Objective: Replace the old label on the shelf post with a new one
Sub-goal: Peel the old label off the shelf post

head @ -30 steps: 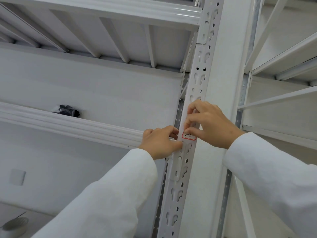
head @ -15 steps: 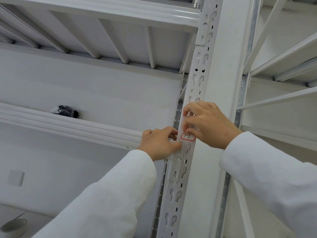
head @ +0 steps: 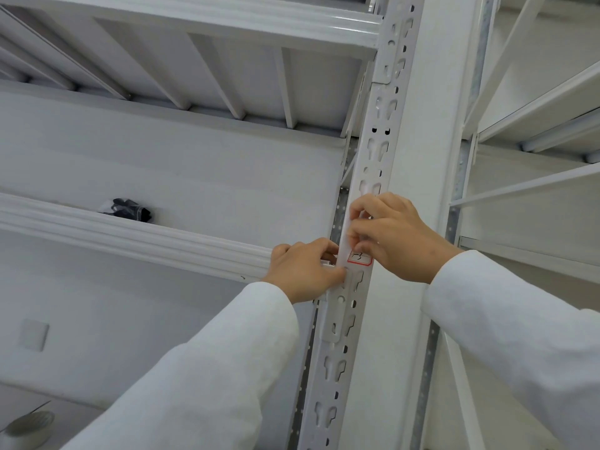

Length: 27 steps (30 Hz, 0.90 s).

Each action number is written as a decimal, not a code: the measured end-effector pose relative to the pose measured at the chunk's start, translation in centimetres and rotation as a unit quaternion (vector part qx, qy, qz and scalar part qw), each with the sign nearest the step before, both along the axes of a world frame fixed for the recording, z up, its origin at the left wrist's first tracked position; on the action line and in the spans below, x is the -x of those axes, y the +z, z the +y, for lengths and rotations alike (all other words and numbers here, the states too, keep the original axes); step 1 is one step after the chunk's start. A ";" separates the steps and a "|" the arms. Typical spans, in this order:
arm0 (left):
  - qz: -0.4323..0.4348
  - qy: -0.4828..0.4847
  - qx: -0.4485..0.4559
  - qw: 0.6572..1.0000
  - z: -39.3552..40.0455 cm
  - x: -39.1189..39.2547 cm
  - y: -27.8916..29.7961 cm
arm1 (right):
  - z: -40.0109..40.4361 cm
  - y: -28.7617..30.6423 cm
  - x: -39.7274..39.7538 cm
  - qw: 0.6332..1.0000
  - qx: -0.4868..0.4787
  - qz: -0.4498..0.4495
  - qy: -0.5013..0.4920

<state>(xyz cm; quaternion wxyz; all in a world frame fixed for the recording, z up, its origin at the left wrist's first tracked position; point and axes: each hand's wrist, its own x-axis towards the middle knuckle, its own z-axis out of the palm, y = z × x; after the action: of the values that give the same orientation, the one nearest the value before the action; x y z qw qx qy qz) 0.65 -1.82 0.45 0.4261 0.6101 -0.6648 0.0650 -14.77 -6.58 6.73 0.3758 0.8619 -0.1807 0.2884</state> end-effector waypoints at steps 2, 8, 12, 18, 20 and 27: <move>-0.001 0.001 0.003 1.000 0.0 0.0 0.0 | 0.1 0.1 0.0 1.000 -0.003 0.002 0.000; 0.001 -0.001 0.001 1.000 0.1 0.0 0.0 | 0.1 0.2 0.1 1.000 -0.014 0.006 0.005; 0.001 0.000 0.001 1.000 0.2 0.0 0.0 | 0.1 0.3 0.1 1.000 -0.012 0.007 0.008; 0.002 0.001 0.002 1.000 0.2 0.1 0.0 | 0.1 0.2 0.2 1.000 -0.017 0.007 0.016; 0.003 0.002 0.003 1.000 0.2 0.1 0.0 | 0.1 0.2 0.2 1.000 -0.023 0.007 0.018; 0.003 -0.001 -0.003 1.000 0.3 0.1 0.0 | 0.2 0.3 0.3 0.999 -0.041 0.010 0.024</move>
<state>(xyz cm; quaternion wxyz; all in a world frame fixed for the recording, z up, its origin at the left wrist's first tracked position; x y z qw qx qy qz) 0.50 -1.48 0.45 0.4262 0.6114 -0.6640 0.0607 -15.11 -6.36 7.04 0.3351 0.8834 -0.1679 0.2813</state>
